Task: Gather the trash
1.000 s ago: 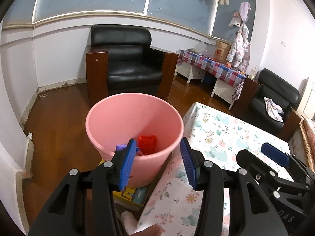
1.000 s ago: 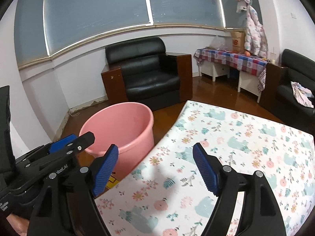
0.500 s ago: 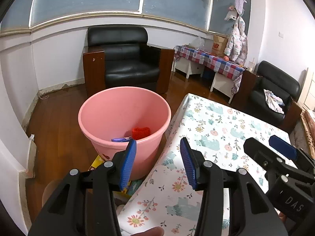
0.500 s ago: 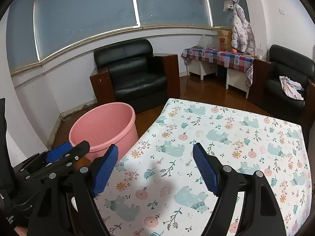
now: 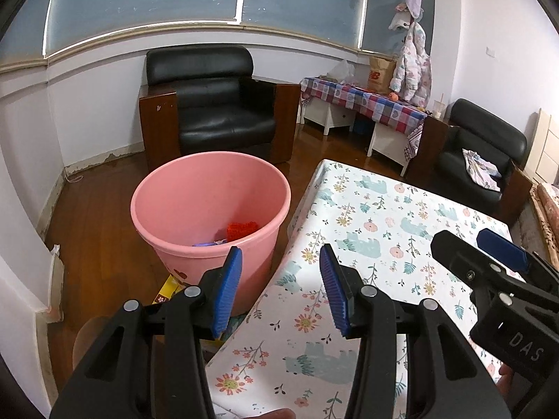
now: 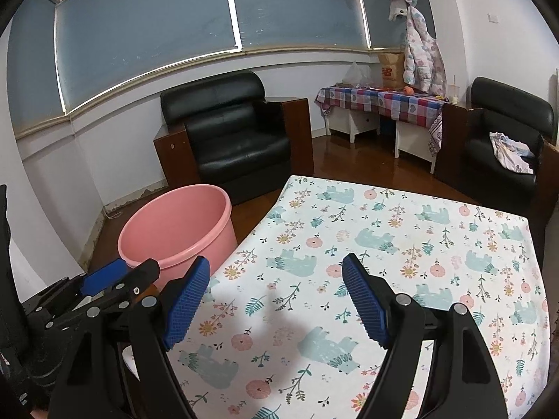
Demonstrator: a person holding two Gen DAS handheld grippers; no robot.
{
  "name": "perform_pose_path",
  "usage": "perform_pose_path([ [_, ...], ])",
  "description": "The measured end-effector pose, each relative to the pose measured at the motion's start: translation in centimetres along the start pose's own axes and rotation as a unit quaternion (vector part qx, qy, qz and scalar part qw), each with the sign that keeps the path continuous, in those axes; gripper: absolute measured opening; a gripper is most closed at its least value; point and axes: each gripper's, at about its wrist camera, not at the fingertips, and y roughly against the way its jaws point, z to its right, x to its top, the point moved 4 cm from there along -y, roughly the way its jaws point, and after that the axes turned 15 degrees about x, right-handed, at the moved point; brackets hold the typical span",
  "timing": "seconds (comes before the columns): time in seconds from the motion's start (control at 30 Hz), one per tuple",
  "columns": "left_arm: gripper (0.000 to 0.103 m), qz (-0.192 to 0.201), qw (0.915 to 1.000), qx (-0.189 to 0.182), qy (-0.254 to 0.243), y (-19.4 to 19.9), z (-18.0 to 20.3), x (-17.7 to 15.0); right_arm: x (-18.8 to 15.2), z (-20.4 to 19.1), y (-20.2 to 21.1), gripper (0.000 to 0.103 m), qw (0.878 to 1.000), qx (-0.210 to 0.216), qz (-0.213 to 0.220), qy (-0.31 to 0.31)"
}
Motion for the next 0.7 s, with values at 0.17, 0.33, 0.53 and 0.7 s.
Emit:
perform_pose_path([
  [0.17,0.047,0.003,1.0,-0.003,-0.007,0.27,0.56,-0.12,-0.13,0.73,0.29,0.077,1.0,-0.003,0.001,-0.008],
  [0.33,0.047,0.004,0.9999,-0.007,-0.012,0.4,0.89,-0.17,-0.11,1.01,0.37,0.077,1.0,-0.004,0.002,-0.011],
  [0.53,0.047,0.011,0.9998,-0.005,-0.013,0.58,1.0,-0.16,-0.22,1.07,0.34,0.077,1.0,-0.003,0.001,-0.012],
  [0.7,0.047,0.01,0.9998,-0.006,-0.013,0.58,1.05,-0.14,-0.25,1.08,0.33,0.077,1.0,-0.003,0.001,-0.012],
])
